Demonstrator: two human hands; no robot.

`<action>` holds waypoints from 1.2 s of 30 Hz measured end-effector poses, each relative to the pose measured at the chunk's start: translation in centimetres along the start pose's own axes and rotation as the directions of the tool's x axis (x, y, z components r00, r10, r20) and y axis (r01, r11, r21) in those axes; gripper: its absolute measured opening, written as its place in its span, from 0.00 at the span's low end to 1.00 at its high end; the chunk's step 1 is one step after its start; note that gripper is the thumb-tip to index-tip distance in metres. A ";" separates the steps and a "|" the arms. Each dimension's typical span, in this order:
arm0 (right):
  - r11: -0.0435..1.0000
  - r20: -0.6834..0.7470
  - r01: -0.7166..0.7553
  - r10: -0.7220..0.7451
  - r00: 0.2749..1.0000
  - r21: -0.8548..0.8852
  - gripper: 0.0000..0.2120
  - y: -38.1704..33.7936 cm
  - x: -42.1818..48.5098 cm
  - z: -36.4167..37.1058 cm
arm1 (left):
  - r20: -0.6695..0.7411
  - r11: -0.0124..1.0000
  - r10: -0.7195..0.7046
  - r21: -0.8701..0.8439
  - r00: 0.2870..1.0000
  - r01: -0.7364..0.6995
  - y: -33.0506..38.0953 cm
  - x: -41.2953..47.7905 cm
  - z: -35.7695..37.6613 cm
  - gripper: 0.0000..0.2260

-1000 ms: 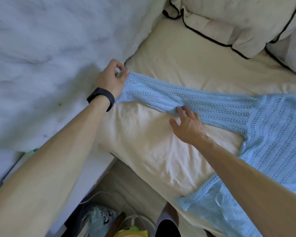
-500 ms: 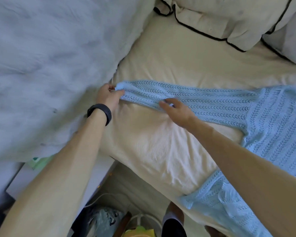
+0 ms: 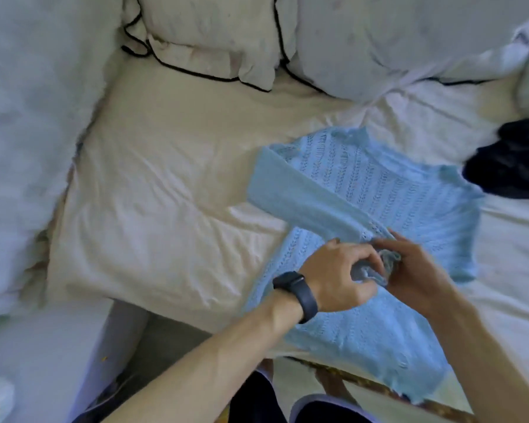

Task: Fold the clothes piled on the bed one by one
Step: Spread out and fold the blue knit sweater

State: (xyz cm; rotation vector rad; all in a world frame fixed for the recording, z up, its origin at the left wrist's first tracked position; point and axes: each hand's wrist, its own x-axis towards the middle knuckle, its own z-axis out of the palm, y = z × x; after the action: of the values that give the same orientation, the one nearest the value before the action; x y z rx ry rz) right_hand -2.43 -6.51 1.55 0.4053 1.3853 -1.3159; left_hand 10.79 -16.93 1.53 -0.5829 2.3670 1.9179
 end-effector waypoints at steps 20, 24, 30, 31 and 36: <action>0.721 -0.466 -0.147 -0.265 0.844 -0.677 0.11 15.2 -1.6 -32.2 | -0.041 0.292 -0.527 0.929 0.849 0.226 -9.4 1.2 21.3 0.34; 0.655 -0.478 -0.239 -0.212 0.852 -0.717 0.15 15.0 -2.8 -33.1 | -0.009 0.334 -0.504 0.920 0.864 0.205 -8.5 1.8 19.9 0.30; 0.503 -0.462 -0.238 -0.386 0.799 -0.831 0.30 11.7 -3.1 -27.7 | -0.488 0.583 -0.275 0.601 0.829 0.547 -7.3 3.8 13.8 0.25; 0.472 -0.427 -0.209 -0.422 0.800 -0.856 0.29 10.7 -2.4 -25.6 | -0.580 0.606 -0.244 0.534 0.777 0.590 -7.5 4.3 12.1 0.26; 0.432 -0.152 0.090 -0.493 0.857 -0.897 0.27 4.1 5.0 -12.4 | -0.596 0.579 -0.348 0.470 0.724 0.666 -10.9 7.9 4.0 0.28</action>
State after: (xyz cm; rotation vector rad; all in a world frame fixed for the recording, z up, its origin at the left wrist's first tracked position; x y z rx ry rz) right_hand -6.41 3.24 -7.71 -0.3457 2.3711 -0.5977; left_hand 6.02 -17.03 -11.73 -1.5416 2.4402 0.6376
